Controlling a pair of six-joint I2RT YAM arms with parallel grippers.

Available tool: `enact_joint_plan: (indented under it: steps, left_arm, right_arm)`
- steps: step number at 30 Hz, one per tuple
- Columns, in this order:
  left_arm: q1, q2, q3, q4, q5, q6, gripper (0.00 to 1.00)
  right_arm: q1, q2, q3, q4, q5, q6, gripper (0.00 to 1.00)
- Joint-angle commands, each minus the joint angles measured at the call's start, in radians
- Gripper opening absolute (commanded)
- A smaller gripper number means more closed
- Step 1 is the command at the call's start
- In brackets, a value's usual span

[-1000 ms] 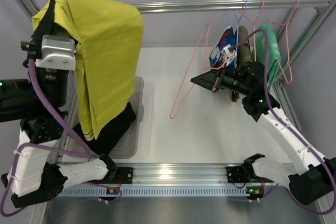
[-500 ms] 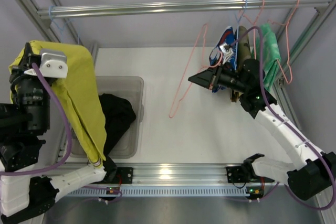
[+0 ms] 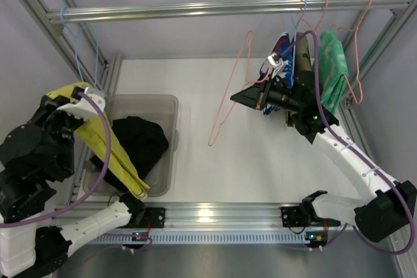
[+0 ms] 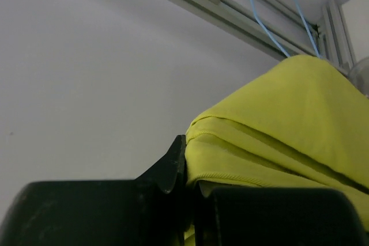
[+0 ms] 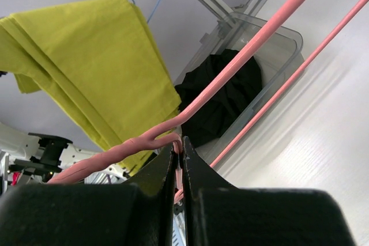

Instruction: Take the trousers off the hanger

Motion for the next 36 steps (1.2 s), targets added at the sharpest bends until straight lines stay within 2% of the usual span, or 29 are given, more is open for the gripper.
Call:
enact_joint_plan:
  steps: [1, 5, 8, 12, 17, 22, 24, 28, 31, 34, 36]
  left_arm:
    - [0.003, -0.012, -0.050, -0.080, -0.048, -0.088, 0.00]
    - [0.008, -0.004, -0.136, -0.206, -0.036, -0.196, 0.00]
    - [0.033, -0.001, -0.232, -0.222, 0.007, -0.273, 0.00]
    - [0.053, -0.006, -0.374, -0.177, 0.082, -0.356, 0.00]
    - [0.060, 0.055, -0.435, -0.190, 0.205, -0.551, 0.00]
    - [0.092, 0.109, -0.582, -0.104, 0.331, -0.620, 0.00]
    - [0.138, 0.141, -0.644, -0.064, 0.424, -0.623, 0.00]
    - [0.424, 0.209, -0.734, 0.042, 0.688, -0.577, 0.00]
    - [0.538, 0.275, -0.750, 0.067, 0.892, -0.553, 0.00]
    - [0.574, 0.278, -0.788, 0.091, 1.108, -0.518, 0.08]
    - [0.574, 0.260, -0.849, 0.122, 1.191, -0.505, 0.17]
  right_arm:
    - [0.019, 0.006, 0.057, 0.028, 0.002, -0.023, 0.00]
    - [0.019, 0.012, 0.057, 0.029, 0.004, -0.023, 0.00]
    - [0.019, 0.013, 0.055, 0.028, 0.005, -0.029, 0.00]
    - [0.019, 0.016, 0.052, 0.029, 0.007, -0.028, 0.00]
    - [0.019, 0.022, 0.058, 0.025, 0.005, -0.031, 0.00]
    - [0.019, 0.027, 0.063, 0.029, 0.005, -0.033, 0.00]
    - [0.018, 0.026, 0.067, 0.023, -0.001, -0.037, 0.00]
    - [0.013, 0.010, 0.083, -0.003, -0.001, -0.056, 0.00]
    - [0.013, 0.002, 0.084, -0.004, 0.000, -0.054, 0.00]
    - [0.013, -0.002, 0.081, -0.001, 0.004, -0.054, 0.00]
    - [0.013, -0.008, 0.080, 0.000, 0.004, -0.049, 0.00]
